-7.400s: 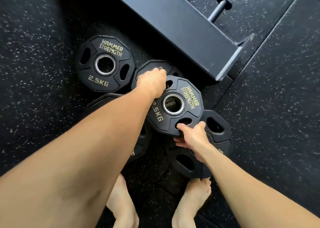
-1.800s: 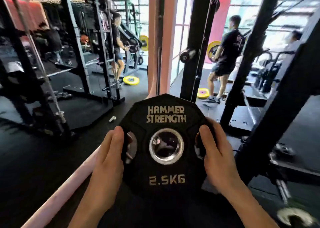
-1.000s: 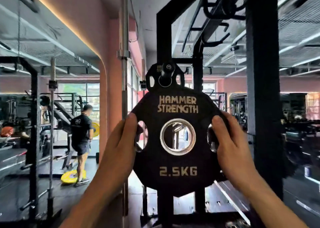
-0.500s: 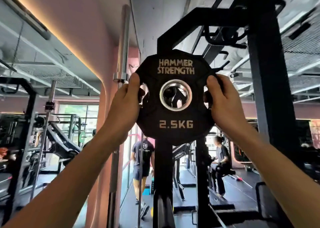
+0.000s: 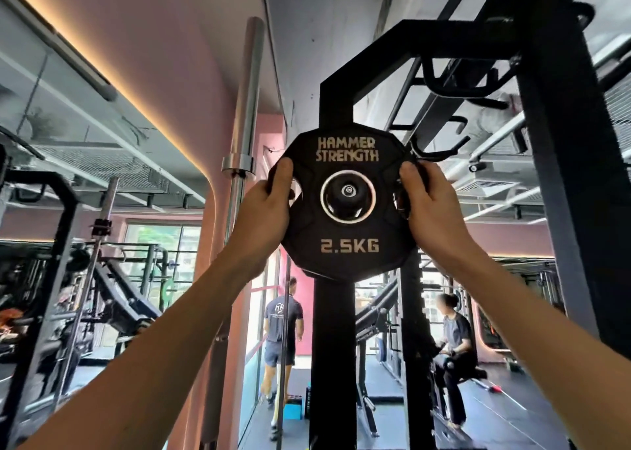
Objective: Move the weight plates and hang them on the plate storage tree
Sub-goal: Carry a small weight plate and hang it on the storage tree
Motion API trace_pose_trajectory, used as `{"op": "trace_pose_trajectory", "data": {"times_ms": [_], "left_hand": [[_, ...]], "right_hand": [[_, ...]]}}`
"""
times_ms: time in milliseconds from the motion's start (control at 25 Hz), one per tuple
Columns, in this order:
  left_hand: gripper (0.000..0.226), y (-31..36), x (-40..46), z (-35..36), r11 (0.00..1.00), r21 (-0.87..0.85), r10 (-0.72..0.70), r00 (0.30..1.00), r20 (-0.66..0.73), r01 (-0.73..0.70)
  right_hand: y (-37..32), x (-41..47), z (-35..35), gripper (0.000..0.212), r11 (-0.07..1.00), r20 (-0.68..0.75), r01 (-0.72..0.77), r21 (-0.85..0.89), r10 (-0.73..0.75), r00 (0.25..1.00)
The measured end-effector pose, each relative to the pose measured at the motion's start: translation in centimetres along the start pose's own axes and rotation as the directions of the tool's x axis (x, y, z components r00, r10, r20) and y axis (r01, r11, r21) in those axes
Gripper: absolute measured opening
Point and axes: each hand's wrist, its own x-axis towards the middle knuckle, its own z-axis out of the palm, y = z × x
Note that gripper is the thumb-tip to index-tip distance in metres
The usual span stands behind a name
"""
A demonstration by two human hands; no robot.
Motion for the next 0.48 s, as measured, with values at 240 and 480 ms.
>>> {"op": "trace_pose_trajectory", "data": {"times_ms": [240,480], "left_hand": [[0.05,-6.0,3.3,1.2,0.997,0.074,-0.031,0.999,0.02,0.029],[0.052,-9.9,5.2,2.3,0.997,0.034,-0.07,0.995,0.068,0.068]], "right_hand": [[5.6,0.9,2.2,0.034,0.992,0.084,-0.114,0.046,0.109,0.99],[9.2,1.5,3.6,0.032,0.989,0.09,-0.135,0.063,0.129,0.988]]}}
